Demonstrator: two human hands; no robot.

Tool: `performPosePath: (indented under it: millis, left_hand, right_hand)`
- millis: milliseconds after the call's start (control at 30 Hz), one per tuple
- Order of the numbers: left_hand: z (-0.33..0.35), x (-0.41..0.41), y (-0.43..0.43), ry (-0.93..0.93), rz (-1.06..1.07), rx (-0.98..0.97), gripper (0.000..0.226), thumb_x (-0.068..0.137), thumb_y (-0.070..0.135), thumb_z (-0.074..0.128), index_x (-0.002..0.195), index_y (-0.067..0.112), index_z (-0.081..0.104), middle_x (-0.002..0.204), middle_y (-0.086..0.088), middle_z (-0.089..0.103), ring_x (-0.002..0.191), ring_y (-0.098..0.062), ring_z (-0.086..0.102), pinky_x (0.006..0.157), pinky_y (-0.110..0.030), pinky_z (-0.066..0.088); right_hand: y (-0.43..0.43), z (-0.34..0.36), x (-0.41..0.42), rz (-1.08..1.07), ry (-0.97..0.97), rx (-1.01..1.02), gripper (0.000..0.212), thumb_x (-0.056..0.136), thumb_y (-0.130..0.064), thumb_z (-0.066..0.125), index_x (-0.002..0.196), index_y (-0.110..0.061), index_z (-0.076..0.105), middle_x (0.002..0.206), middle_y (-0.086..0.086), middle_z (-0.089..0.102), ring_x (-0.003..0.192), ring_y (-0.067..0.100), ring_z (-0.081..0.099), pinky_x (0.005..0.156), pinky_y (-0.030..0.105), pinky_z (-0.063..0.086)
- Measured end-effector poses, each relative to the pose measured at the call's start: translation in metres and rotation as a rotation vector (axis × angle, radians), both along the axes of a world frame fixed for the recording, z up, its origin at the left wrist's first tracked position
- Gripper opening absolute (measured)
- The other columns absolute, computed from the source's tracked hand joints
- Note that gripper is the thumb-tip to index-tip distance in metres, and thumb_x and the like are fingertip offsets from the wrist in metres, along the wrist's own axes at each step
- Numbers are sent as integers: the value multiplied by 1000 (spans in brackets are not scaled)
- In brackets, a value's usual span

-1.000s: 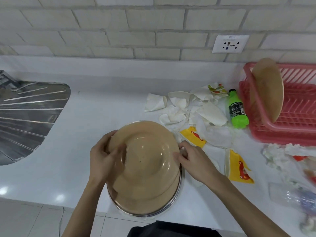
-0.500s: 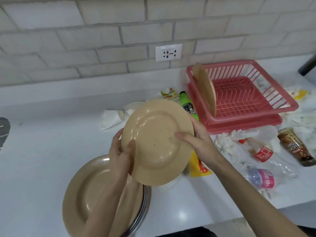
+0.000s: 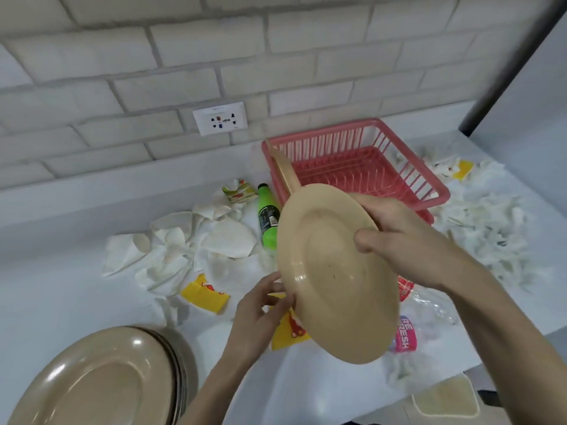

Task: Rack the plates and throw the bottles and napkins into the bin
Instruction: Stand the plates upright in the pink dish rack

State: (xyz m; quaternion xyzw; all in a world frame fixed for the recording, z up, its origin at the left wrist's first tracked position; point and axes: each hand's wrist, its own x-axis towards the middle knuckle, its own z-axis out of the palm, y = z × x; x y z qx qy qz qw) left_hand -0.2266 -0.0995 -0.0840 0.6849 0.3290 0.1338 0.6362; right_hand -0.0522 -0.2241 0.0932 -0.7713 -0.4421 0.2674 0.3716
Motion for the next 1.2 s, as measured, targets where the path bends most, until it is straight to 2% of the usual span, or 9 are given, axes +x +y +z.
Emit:
performPosePath:
  millis: [100, 267, 400, 500, 600, 800, 933, 1100, 1200]
  left_hand:
    - [1, 23, -15, 60, -81, 86, 35, 92, 13, 66, 118, 37, 64, 95, 15, 73, 89, -7, 67, 79, -25, 54]
    - [0, 52, -22, 65, 15, 167, 31, 91, 8, 65, 114, 30, 66, 94, 22, 71, 82, -3, 64, 68, -12, 48]
    - [-3, 69, -15, 16, 199, 239, 37, 91, 10, 67, 122, 28, 62, 109, 15, 68, 87, -2, 64, 71, -27, 55]
    - [-6, 83, -10, 8, 241, 282, 48, 90, 12, 68, 134, 25, 54, 127, 15, 58, 94, 2, 63, 71, -25, 56]
    - [-6, 97, -5, -11, 236, 284, 55, 90, 15, 71, 140, 24, 49, 134, 14, 52, 97, 6, 62, 71, -13, 51]
    - [-16, 115, 1, -29, 192, 361, 61, 88, 17, 72, 143, 29, 48, 131, 8, 58, 101, -2, 66, 88, -30, 57]
    - [-22, 119, 4, -33, 203, 375, 58, 90, 23, 71, 143, 31, 48, 130, 7, 59, 102, -5, 67, 90, -33, 56]
    - [-25, 124, 5, -30, 227, 409, 61, 89, 25, 69, 145, 33, 46, 126, 7, 57, 102, -6, 66, 90, -35, 56]
    - [-25, 125, 6, -18, 229, 433, 60, 87, 33, 66, 144, 34, 46, 125, 8, 56, 101, -7, 65, 88, -36, 56]
  right_hand:
    - [-15, 11, 24, 8, -17, -28, 44, 61, -20, 46, 100, -15, 66, 83, 9, 64, 80, 32, 59, 72, 53, 49]
    - [-23, 20, 69, -53, -83, 9, 35, 58, -19, 48, 87, -10, 63, 67, 2, 53, 65, 23, 48, 60, 39, 38]
    - [-14, 16, 102, -142, -151, 83, 33, 57, -19, 46, 84, -3, 56, 67, 4, 46, 62, 17, 41, 59, 33, 31]
    - [2, 11, 115, -165, -240, 132, 25, 64, -21, 45, 83, -12, 57, 70, 1, 53, 63, 11, 47, 58, 31, 35]
    - [26, 0, 122, -152, -313, 173, 15, 77, -13, 48, 86, -24, 54, 68, -12, 53, 63, 1, 49, 50, 13, 32]
    - [72, -26, 126, -110, -444, 197, 36, 83, -13, 46, 118, -12, 56, 98, 11, 68, 90, 35, 60, 67, 33, 43]
    - [92, -40, 122, -57, -471, 173, 64, 77, -46, 29, 124, -8, 51, 103, 20, 65, 93, 42, 59, 76, 44, 51]
    - [109, -63, 120, -42, -531, 75, 49, 86, -15, 44, 134, -5, 40, 105, 26, 59, 94, 46, 59, 74, 43, 49]
    - [113, -74, 118, -43, -538, 56, 49, 88, -11, 46, 136, -4, 38, 108, 25, 58, 93, 47, 59, 71, 41, 44]
